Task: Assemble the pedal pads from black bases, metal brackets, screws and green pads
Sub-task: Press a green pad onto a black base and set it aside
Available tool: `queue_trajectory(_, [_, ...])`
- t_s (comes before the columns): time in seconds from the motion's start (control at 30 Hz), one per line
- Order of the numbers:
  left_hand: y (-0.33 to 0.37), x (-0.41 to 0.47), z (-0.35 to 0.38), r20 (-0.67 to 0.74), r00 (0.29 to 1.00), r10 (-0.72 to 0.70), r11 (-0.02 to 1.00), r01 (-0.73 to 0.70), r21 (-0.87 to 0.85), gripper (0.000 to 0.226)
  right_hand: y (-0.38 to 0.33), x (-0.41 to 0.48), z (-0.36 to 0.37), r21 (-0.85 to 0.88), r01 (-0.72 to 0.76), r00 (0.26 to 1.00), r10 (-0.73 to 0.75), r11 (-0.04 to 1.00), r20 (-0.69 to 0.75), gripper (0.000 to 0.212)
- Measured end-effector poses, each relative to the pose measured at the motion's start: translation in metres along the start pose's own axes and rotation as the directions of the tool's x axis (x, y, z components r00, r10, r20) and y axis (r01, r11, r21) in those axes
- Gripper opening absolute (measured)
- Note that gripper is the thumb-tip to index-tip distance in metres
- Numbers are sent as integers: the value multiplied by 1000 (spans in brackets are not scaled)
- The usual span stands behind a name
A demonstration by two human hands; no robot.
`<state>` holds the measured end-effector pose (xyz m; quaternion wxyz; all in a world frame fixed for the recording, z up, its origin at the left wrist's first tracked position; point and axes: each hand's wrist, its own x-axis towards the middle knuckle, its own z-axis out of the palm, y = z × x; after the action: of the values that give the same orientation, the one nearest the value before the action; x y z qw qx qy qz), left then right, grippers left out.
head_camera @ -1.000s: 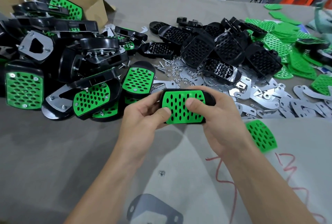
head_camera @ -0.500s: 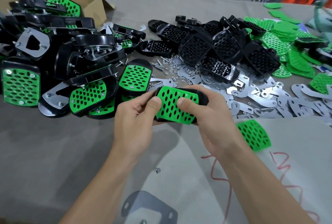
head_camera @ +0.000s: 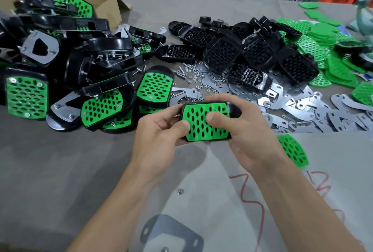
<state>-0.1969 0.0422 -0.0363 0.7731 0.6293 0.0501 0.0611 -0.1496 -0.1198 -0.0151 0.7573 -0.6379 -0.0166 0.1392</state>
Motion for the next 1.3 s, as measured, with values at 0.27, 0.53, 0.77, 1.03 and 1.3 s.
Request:
queue_trajectory(0.27, [3,1,-7,85,989,-119,989,125,-78,43,0,-2,1,-58,17,1000,-17,998,-9,26])
queue_trajectory(0.53, [3,1,-1,-11,999,-44,997,43,-71,42,-10,2,-11,-25,-32,981,37,999,192,29])
queue_trajectory(0.77, [5,0,1,58,998,0,997,-4,74,53,-7,0,-9,16,9,999,-9,1000,48,29])
queue_trajectory(1.03, [5,-1,-1,22,999,-48,999,48,26,55,-9,-1,-4,-63,-6,999,9,998,43,26])
queue_trajectory(1.3, [9,-1,1,117,993,32,984,-52,168,84,-4,2,-4,6,-13,999,13,1000,-47,24])
